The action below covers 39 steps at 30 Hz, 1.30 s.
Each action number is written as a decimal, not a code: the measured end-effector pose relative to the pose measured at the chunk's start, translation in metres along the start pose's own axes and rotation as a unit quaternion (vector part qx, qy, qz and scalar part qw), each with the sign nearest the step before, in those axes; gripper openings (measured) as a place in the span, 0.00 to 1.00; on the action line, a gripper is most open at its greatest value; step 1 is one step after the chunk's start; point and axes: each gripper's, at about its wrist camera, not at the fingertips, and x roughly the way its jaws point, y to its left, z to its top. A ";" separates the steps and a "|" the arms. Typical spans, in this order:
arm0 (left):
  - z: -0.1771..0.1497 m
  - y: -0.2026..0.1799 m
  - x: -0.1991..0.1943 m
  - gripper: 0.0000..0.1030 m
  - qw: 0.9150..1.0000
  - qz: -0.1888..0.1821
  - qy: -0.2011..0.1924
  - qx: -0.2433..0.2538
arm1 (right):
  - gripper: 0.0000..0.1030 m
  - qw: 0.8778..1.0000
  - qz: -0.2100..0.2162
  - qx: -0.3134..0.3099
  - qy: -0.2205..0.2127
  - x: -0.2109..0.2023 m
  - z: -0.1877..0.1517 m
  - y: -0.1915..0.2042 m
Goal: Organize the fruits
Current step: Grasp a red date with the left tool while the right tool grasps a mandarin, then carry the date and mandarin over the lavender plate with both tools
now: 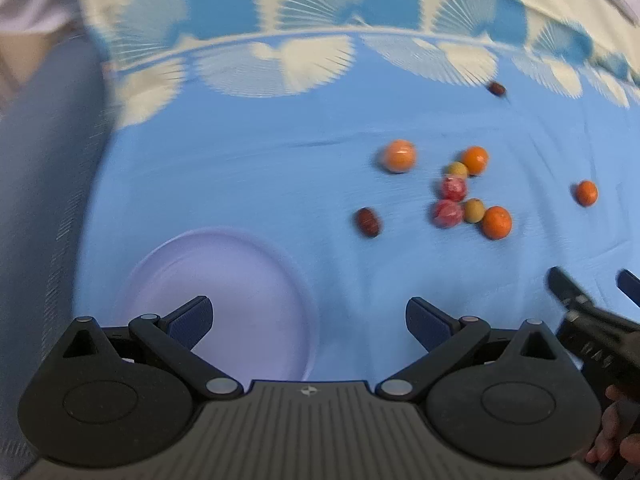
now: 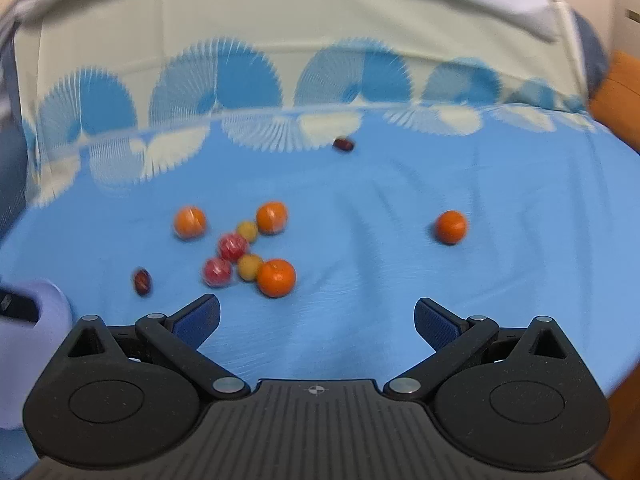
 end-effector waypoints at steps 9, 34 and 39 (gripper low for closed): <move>0.055 -0.018 0.118 1.00 0.998 0.004 0.063 0.011 | 0.99 0.998 0.009 -0.064 0.016 0.108 -0.001 0.022; 0.024 0.009 0.037 0.19 0.995 -0.087 -0.017 0.038 | 0.34 0.997 0.070 -0.025 -0.032 -0.034 0.013 0.000; -0.004 0.036 -0.019 0.20 0.996 -0.075 -0.037 0.017 | 0.34 0.992 0.106 -0.029 -0.063 -0.083 0.012 0.012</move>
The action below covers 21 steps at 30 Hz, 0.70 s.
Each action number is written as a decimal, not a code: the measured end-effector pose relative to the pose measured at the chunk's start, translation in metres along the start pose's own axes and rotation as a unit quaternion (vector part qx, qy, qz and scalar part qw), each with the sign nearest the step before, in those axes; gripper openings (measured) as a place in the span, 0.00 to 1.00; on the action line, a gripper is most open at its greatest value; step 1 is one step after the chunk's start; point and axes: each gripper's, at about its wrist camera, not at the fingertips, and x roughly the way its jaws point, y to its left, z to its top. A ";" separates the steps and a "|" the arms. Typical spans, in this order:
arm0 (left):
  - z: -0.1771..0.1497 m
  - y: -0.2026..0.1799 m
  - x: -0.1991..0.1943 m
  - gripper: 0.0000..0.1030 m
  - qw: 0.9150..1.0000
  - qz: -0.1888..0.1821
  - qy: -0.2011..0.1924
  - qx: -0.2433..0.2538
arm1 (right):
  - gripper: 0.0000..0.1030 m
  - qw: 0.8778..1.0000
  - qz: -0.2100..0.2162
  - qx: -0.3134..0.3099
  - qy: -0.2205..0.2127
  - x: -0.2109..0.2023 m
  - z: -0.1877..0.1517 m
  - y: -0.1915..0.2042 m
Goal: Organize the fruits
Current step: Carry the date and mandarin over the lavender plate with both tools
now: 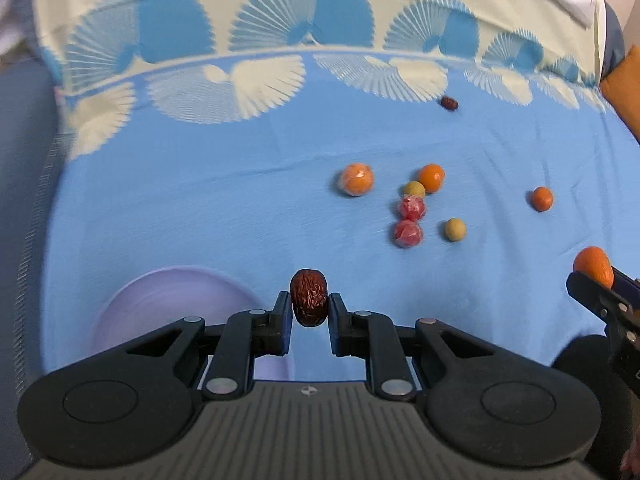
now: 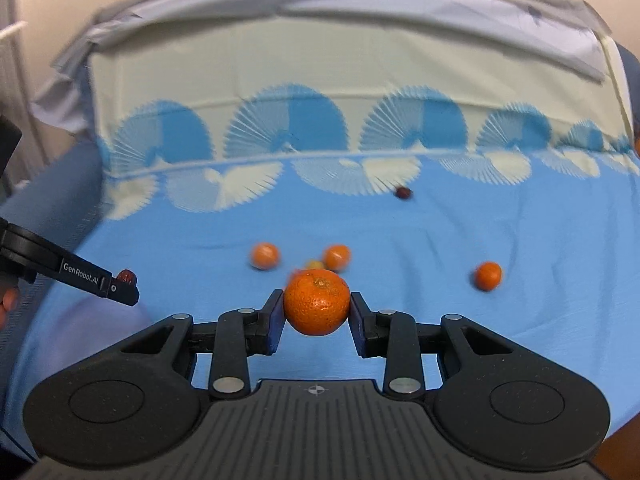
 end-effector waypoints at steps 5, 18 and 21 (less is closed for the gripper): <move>-0.032 0.019 -0.064 0.20 0.999 0.008 -0.029 -0.031 | 0.34 0.999 0.040 -0.015 -0.016 -0.036 -0.007 0.028; -0.109 0.044 -0.145 0.20 0.996 0.019 -0.063 -0.063 | 0.34 0.991 0.113 -0.075 -0.010 -0.083 -0.045 0.098; -0.125 0.051 -0.154 0.19 0.995 0.024 -0.066 -0.070 | 0.34 0.990 0.116 -0.082 -0.015 -0.089 -0.047 0.104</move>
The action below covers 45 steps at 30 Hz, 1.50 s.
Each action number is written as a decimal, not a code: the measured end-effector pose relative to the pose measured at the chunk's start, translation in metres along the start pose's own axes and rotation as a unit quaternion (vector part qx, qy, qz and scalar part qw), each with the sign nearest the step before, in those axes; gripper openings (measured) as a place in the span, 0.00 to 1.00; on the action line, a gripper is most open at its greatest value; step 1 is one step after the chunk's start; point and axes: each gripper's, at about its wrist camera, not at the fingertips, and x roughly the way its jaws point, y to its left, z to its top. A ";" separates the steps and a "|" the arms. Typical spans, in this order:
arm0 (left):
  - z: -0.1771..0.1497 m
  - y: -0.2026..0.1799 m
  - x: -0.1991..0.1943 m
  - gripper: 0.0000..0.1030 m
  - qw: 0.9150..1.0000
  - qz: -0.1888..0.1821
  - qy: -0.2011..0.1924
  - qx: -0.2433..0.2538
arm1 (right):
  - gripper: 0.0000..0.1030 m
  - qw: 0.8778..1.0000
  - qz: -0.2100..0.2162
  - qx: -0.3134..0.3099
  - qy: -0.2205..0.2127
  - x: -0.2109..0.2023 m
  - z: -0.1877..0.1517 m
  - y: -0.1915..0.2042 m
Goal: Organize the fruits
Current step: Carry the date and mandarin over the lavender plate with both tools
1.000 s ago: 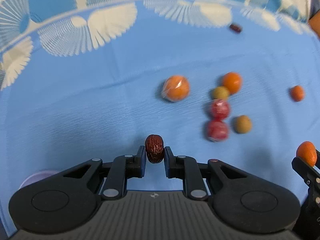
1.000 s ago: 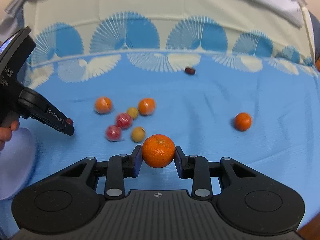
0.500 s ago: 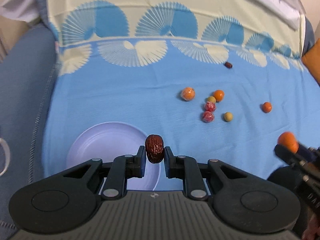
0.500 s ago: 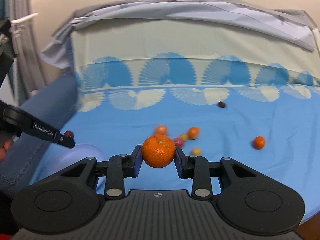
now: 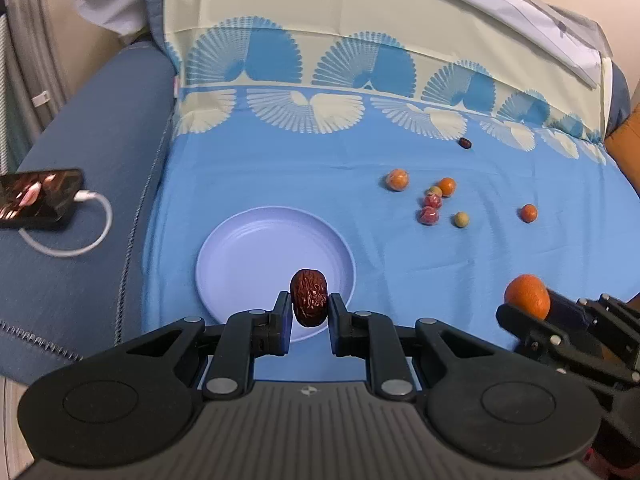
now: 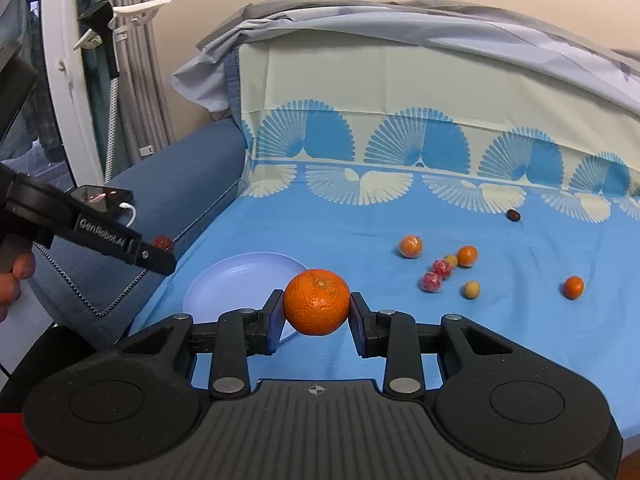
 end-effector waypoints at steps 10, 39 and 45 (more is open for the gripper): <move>-0.013 0.015 -0.009 0.19 1.000 0.003 0.003 -0.014 | 0.34 1.000 -0.001 -0.011 0.000 -0.004 -0.001 0.009; -0.010 0.041 0.020 0.20 0.998 0.015 0.028 -0.051 | 0.34 0.999 0.017 -0.016 0.043 0.032 -0.001 0.012; -0.007 0.052 0.035 0.19 0.997 0.027 0.037 -0.060 | 0.34 0.997 0.034 -0.021 0.065 0.068 0.000 0.021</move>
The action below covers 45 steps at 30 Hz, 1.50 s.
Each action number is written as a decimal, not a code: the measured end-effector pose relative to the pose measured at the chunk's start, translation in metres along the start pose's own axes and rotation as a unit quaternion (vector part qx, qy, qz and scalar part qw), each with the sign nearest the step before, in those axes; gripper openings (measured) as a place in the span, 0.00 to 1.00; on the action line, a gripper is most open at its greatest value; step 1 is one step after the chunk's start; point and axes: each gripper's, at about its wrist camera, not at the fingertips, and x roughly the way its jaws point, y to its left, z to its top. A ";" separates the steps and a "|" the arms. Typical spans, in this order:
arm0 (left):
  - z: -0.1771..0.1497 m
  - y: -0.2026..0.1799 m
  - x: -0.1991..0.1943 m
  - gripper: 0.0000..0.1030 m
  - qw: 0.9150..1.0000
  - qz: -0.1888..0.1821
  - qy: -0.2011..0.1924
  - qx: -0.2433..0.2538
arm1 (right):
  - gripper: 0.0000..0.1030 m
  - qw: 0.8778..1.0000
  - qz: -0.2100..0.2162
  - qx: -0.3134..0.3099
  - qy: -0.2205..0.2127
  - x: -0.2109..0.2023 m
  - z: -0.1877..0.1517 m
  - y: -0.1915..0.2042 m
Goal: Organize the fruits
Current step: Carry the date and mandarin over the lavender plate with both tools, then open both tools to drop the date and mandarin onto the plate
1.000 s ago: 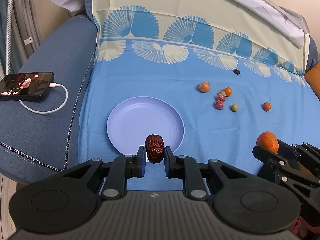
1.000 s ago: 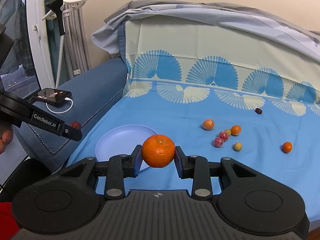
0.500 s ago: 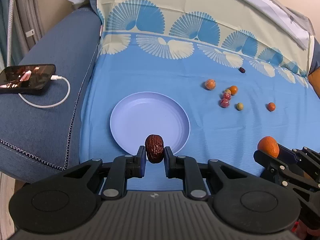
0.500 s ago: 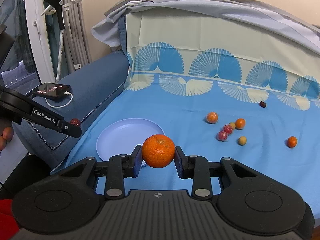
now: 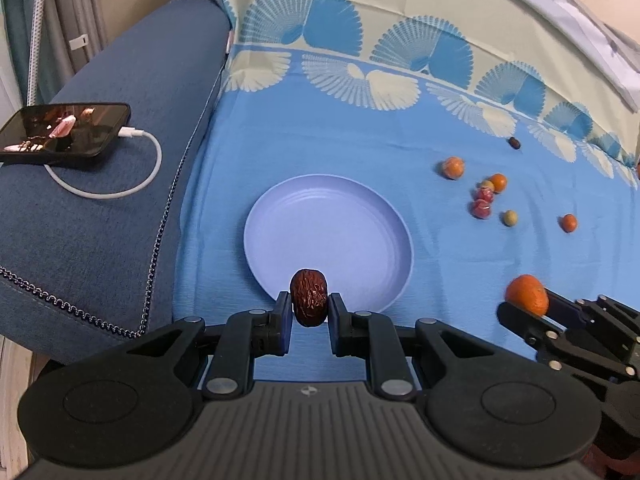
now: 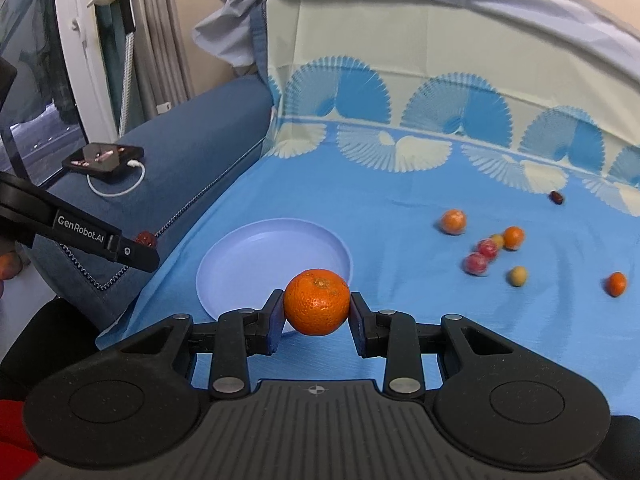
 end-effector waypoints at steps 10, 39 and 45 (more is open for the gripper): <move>0.030 0.002 0.054 0.20 1.000 0.002 0.027 0.008 | 0.34 0.998 0.016 0.006 0.054 0.071 0.011 0.003; 0.019 0.019 0.070 1.00 0.997 0.056 0.055 0.006 | 0.96 0.992 0.042 0.024 0.114 0.071 0.004 0.003; -0.004 0.007 0.038 1.00 0.998 0.053 0.044 0.002 | 0.98 0.997 0.019 0.028 0.070 0.033 0.005 0.002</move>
